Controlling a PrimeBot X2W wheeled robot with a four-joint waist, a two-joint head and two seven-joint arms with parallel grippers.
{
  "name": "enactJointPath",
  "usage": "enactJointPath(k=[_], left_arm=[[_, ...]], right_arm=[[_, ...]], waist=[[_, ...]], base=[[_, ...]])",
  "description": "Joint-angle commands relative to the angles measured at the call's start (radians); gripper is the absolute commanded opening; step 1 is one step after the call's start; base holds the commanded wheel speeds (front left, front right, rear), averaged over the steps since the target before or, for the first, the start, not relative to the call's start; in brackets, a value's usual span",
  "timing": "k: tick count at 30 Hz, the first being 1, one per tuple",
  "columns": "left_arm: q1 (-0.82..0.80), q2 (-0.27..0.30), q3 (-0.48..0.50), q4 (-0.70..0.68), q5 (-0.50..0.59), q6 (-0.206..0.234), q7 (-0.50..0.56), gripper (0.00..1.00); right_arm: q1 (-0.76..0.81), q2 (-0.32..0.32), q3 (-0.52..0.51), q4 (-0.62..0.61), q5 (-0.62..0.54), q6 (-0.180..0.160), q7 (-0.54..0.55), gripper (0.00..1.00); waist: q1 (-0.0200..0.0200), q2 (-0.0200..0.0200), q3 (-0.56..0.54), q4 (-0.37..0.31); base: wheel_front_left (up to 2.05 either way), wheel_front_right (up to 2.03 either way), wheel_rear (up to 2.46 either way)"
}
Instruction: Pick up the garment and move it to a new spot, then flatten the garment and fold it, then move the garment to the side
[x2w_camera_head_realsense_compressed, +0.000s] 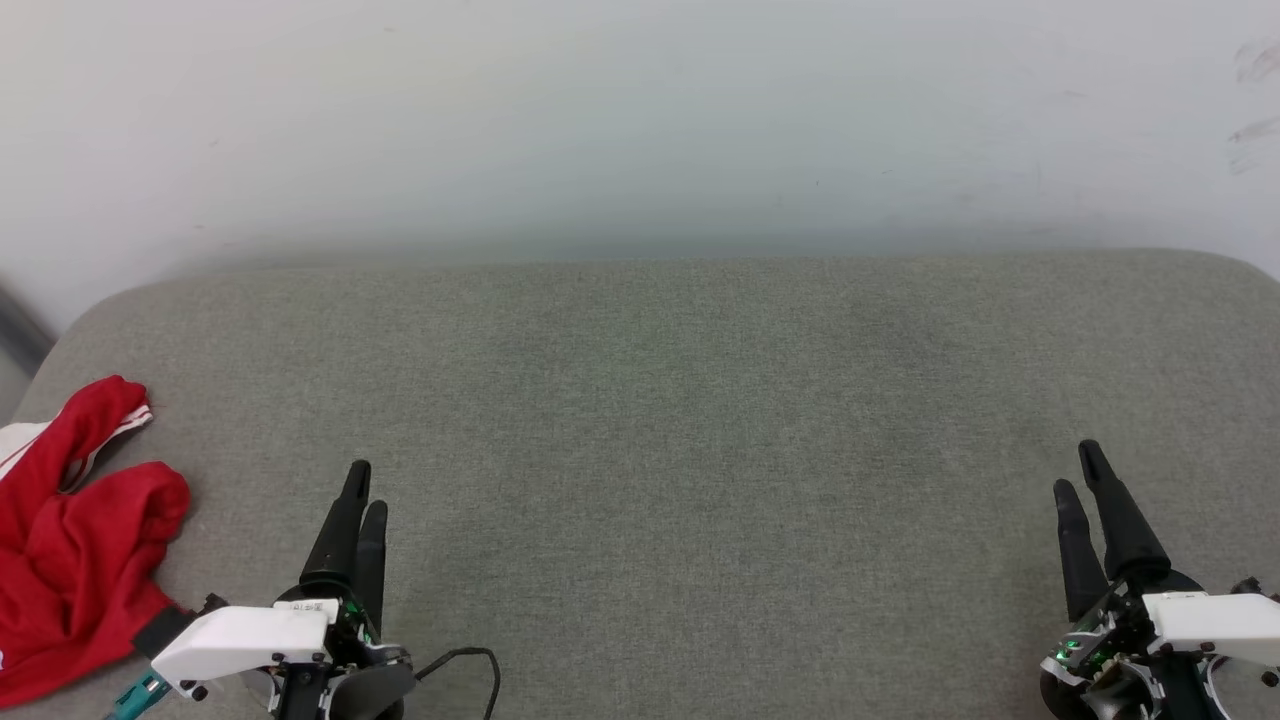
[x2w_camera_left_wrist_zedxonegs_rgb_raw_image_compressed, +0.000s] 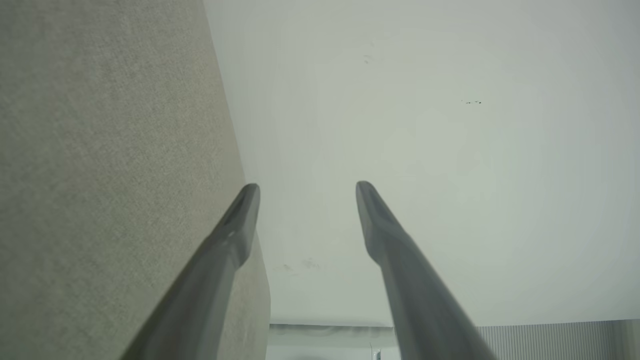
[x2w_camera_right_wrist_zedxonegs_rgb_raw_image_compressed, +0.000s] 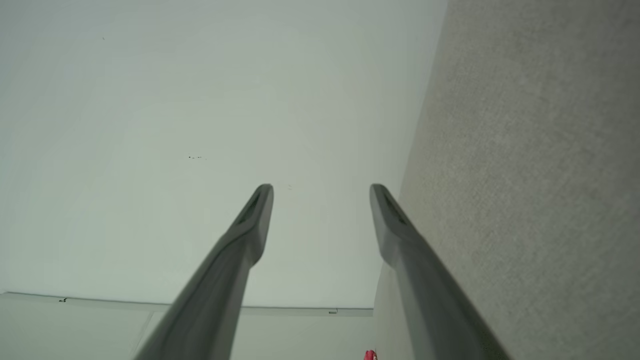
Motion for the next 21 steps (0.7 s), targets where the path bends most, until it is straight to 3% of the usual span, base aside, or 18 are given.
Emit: enactJointPath(k=[1, 12, 21], left_arm=[[-0.025, 0.002, -0.022, -0.042, 0.025, 0.0, -0.023, 1.0], [-0.016, 0.003, -0.036, -0.107, 0.147, 0.0, -0.071, 1.0], [-0.021, 0.003, -0.069, -0.122, 0.422, 0.0, -0.107, 1.0]], right_arm=[[-0.004, -0.008, 0.011, -0.039, -0.023, 0.0, -0.022, 1.0], [0.004, -0.039, 0.05, -0.091, -0.144, 0.0, -0.075, 1.0], [0.009, -0.055, 0.044, -0.137, -0.431, 0.0, -0.112, 1.0]], waist=[[0.0, 0.0, 0.0, 0.001], [0.0, 0.0, -0.001, 0.002], [0.0, 0.0, -0.002, 0.003]], base=[[0.0, 0.0, 0.0], [0.0, 0.0, 0.0], [0.0, 0.0, 0.0]])
